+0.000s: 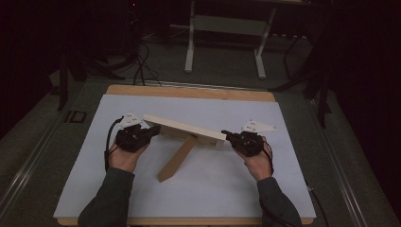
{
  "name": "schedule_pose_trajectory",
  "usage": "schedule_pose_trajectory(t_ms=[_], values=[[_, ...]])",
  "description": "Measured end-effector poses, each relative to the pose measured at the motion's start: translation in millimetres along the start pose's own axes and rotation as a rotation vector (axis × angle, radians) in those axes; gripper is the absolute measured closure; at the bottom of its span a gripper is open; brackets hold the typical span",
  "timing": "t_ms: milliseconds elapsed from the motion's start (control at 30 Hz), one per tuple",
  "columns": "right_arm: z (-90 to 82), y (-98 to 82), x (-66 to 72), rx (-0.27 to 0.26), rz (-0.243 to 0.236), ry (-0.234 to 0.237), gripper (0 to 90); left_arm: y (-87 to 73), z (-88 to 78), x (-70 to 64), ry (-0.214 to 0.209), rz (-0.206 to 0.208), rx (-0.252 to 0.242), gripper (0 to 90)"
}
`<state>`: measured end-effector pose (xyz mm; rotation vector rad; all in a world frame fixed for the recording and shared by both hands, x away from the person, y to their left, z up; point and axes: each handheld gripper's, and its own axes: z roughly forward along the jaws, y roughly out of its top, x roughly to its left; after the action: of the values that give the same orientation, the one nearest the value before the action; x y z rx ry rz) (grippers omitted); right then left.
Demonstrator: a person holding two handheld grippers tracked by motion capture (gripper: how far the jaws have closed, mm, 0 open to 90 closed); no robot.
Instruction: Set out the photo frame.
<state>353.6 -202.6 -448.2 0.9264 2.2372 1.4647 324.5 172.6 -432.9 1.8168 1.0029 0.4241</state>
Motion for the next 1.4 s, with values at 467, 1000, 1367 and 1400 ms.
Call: schedule_pose_trajectory(t_ms=[467, 1000, 1367, 1400], values=[[-0.1, 2.0, 0.6, -0.005, 0.003, 0.006, 89.8, 3.7, 3.8, -3.3, -0.01, 0.007, -0.003, 90.0], [-0.2, 2.9, 3.0, -0.009, 0.004, 0.013, 89.9, 6.3, 8.8, -6.3, -0.013, 0.013, 0.0, 90.0], [-1.3, 3.1, 7.3, -0.01, -0.008, 0.024, 89.9, 11.2, 16.5, -11.3, -0.018, 0.023, 0.013, 90.0], [-1.3, 3.1, 7.7, -0.01, -0.007, 0.026, 89.9, 11.5, 17.1, -11.9, -0.02, 0.022, 0.012, 90.0]])
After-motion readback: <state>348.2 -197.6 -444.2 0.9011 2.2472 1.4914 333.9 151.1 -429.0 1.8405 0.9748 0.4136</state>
